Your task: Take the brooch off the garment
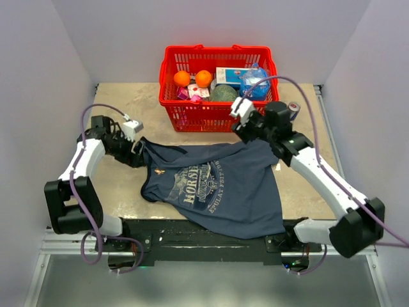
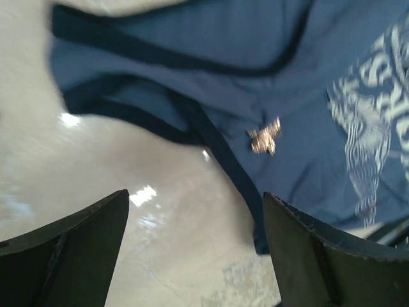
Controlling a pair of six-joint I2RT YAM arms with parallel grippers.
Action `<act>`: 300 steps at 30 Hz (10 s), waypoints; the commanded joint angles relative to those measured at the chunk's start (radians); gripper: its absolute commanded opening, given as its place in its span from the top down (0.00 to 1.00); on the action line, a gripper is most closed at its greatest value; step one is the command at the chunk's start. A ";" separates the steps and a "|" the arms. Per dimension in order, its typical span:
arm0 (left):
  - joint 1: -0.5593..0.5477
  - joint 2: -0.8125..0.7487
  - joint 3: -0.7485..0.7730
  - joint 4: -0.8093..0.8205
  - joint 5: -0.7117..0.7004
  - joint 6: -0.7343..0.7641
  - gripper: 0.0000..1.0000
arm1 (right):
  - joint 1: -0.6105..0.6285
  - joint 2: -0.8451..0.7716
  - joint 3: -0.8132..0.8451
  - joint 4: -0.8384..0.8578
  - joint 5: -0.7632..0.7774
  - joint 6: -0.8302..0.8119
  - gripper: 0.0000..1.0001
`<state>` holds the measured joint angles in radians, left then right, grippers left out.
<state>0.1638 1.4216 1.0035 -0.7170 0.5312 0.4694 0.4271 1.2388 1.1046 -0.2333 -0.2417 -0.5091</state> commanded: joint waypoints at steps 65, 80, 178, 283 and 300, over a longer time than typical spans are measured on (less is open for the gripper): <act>-0.288 -0.388 -0.215 -0.608 0.015 0.977 1.00 | 0.239 0.694 0.422 0.034 -0.041 -0.163 1.00; -0.103 -0.265 -0.171 -0.585 -0.079 0.937 0.68 | 0.239 0.693 0.350 0.009 -0.044 -0.204 1.00; -0.147 0.146 -0.273 0.485 0.265 -0.525 0.98 | 0.424 0.786 0.351 0.059 -0.137 -0.084 0.52; -0.155 -0.085 -0.200 0.768 0.667 -0.693 0.77 | 0.464 0.614 0.325 0.480 0.270 0.515 1.00; -0.153 -0.112 -0.106 0.510 0.667 -0.505 0.88 | 0.516 0.627 0.457 0.277 0.550 -0.141 1.00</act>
<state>0.0124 1.3476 0.8642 -0.1009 1.1858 -0.1310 0.9585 1.9064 1.4754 0.1387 0.1974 -0.3859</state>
